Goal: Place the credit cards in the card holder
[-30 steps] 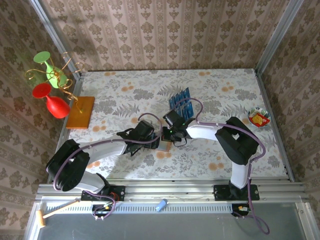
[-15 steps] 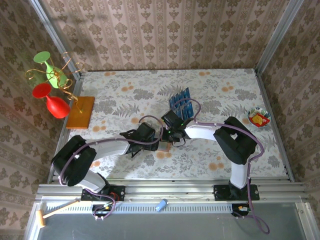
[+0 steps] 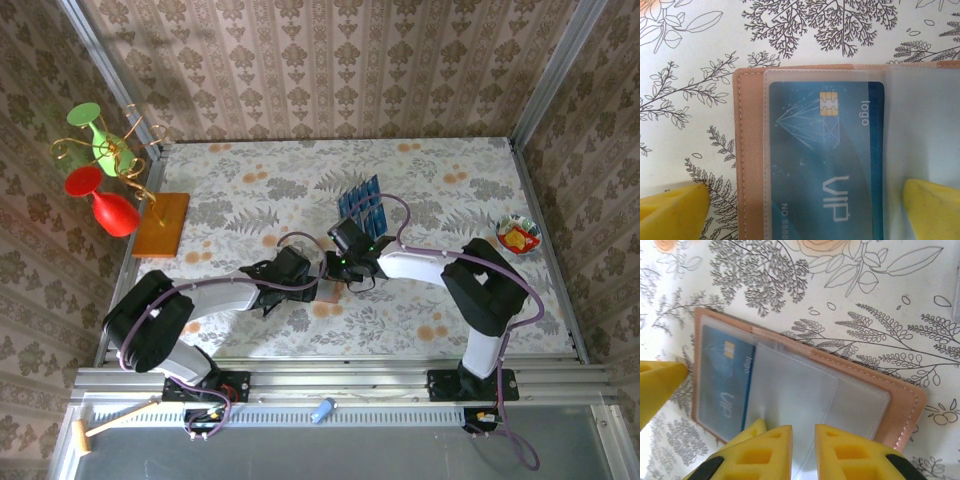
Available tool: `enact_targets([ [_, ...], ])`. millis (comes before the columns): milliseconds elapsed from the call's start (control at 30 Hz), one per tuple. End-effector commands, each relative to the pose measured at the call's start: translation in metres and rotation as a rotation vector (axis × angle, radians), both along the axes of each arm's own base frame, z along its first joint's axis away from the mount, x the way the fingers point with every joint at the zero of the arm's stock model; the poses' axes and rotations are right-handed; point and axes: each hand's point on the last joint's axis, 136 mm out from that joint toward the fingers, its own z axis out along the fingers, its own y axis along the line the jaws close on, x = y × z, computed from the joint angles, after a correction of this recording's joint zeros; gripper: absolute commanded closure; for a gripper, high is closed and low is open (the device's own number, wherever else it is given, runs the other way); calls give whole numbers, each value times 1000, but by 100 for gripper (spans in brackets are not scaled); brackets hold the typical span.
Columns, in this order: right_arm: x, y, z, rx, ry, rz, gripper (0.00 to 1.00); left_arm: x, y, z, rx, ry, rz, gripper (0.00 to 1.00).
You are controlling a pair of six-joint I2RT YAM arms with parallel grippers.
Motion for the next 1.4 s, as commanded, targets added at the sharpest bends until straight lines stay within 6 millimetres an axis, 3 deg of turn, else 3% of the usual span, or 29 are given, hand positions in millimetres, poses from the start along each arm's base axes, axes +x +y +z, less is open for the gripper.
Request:
enact_targets([
  [0,1,-4,0,11,-5,-30,75,-6,13,-9,46,22,18,0],
  [667,-3,3,-27,52,66,-59,52,-4,10,2,25,-1,16,0],
  [1100,-2,14,-22,156,83,-57,52,2,8,41,-44,-80,28,0],
  [1367,0,22,-17,214,94,-50,53,3,14,44,-47,-89,47,0],
])
